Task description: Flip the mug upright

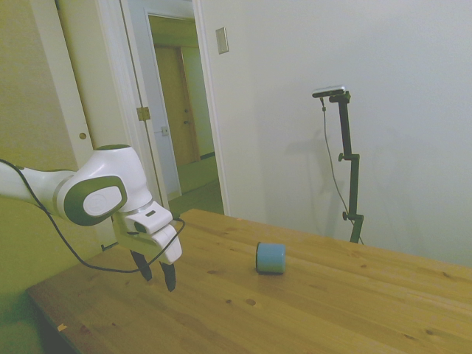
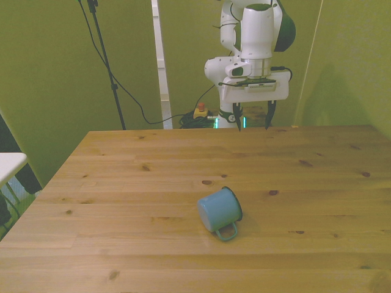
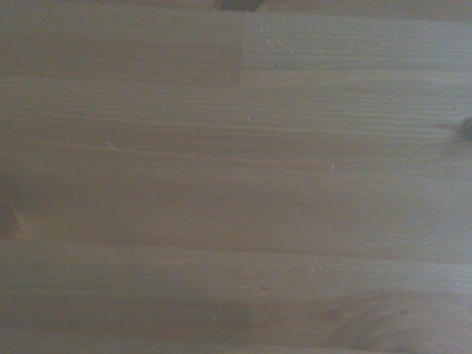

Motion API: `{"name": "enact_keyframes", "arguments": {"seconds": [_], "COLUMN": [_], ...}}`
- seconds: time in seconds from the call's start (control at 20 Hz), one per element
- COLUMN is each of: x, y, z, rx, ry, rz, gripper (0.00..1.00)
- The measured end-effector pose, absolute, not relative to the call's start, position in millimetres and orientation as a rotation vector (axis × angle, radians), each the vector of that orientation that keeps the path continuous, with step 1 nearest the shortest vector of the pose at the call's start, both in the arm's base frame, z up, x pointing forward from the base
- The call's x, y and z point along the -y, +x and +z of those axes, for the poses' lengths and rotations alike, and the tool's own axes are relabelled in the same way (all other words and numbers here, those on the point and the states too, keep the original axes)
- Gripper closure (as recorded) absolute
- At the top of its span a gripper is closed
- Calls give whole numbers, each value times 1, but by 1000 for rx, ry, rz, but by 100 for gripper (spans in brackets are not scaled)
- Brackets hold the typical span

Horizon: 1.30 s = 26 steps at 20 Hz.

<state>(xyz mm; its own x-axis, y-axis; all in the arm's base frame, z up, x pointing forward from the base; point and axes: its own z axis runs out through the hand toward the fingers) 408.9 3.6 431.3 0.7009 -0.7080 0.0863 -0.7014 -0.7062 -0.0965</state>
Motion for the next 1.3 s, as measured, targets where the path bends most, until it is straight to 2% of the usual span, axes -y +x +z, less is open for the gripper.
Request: {"name": "enact_keyframes", "arguments": {"seconds": [0.1,0.25,0.4,0.5,0.85,1.0,1.3], "x": [-3,-1,0,-1,-7,-7,9], "y": [410,431,472,504,594,598,623], "z": [432,458,480,482,455,451,414], "rx": [-1177,-1198,-1247,-1297,-1372,-1315,-1226], "ry": [-2853,-2867,-2884,-2911,-2957,-3011,-3082], "rz": [-189,-297,-393,-459,-664,-728,-911], "gripper": [0,0,0,0,0,0,0]}}
